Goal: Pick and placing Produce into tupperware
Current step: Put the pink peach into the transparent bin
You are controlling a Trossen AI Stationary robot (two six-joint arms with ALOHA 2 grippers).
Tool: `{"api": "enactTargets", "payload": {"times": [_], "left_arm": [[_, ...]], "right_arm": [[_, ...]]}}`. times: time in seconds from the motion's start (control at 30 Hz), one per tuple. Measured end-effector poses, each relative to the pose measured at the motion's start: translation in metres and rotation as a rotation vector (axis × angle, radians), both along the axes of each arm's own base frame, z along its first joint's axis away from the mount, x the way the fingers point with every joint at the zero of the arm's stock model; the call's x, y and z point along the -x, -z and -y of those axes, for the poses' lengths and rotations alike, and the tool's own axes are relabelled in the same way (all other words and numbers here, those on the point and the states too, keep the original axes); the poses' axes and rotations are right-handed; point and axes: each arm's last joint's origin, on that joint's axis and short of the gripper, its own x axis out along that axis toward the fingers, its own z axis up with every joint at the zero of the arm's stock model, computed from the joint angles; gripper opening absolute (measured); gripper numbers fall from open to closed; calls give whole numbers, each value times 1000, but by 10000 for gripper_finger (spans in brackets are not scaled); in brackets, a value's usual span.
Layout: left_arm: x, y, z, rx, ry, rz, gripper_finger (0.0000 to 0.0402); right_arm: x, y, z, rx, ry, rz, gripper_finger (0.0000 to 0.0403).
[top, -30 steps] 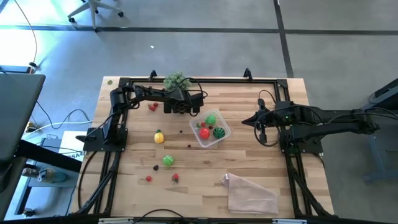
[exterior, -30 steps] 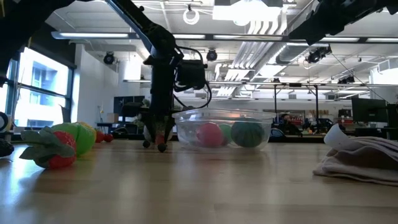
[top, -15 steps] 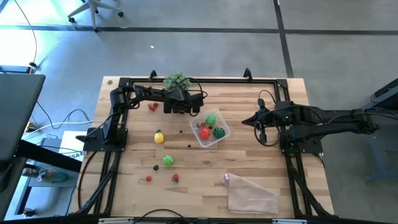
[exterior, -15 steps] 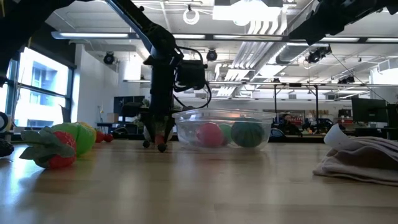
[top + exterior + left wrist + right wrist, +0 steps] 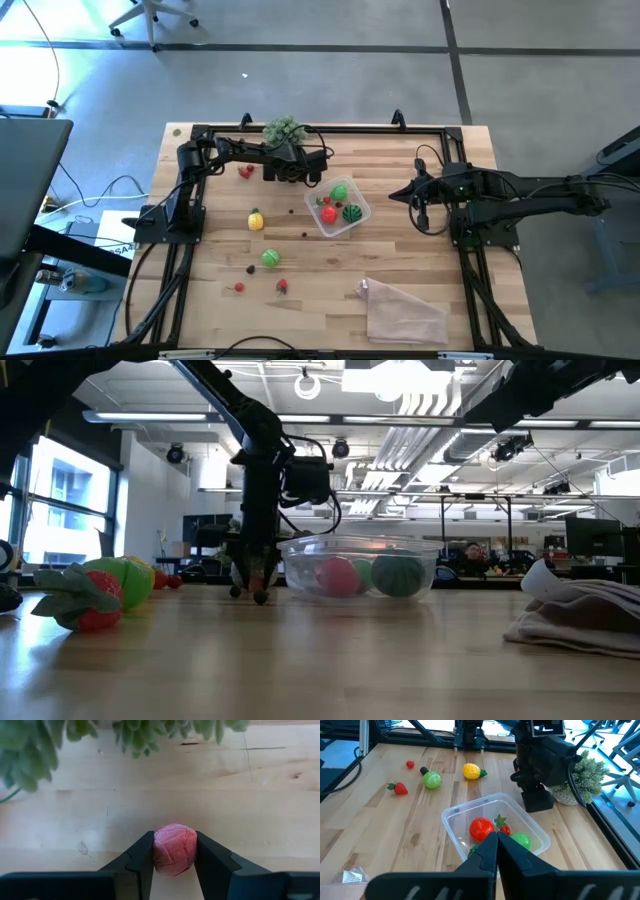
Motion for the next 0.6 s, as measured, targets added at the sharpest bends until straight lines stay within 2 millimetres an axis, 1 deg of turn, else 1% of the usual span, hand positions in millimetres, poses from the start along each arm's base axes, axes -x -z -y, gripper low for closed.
{"api": "enactTargets", "payload": {"times": [0.33,0.6], "left_arm": [[0,0,0,48,165,-42,113],[4,-6,5,130,178,-24,113]], "right_arm": [[0,0,0,0,0,0,0],[0,0,0,0,0,0,0]]}}
